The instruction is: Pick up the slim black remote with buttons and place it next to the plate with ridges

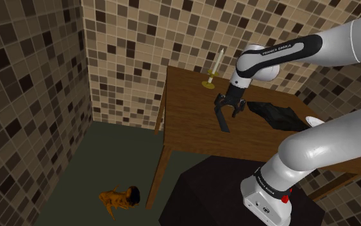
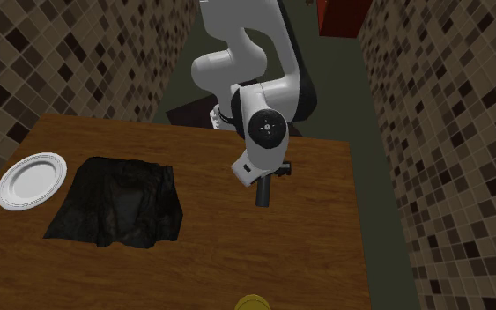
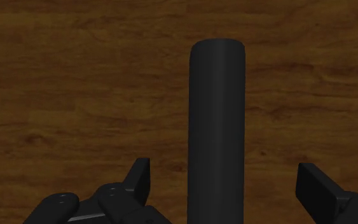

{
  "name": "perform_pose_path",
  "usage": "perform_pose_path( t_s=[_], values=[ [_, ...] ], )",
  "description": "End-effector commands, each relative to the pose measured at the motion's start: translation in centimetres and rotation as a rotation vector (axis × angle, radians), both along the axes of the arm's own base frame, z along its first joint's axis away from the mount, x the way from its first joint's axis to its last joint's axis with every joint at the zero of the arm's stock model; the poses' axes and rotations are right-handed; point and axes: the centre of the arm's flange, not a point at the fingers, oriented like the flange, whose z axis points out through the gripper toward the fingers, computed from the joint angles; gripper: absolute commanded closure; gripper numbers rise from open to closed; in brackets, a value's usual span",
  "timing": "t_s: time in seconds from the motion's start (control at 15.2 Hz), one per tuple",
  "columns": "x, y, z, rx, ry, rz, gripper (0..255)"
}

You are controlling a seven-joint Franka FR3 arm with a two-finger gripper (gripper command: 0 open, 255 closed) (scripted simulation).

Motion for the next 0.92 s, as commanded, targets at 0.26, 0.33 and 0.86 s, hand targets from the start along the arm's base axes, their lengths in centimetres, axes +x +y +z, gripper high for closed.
perform_pose_path(
  t_s=[0.26, 0.33, 0.86],
  values=[
    [-0.4, 0.4, -2.9, 0.0, 0.0, -0.004, 0],
    [-0.4, 0.4, -2.9, 0.0, 0.0, -0.004, 0],
    [-0.4, 0.4, -2.9, 0.0, 0.0, -0.004, 255]
  ],
)
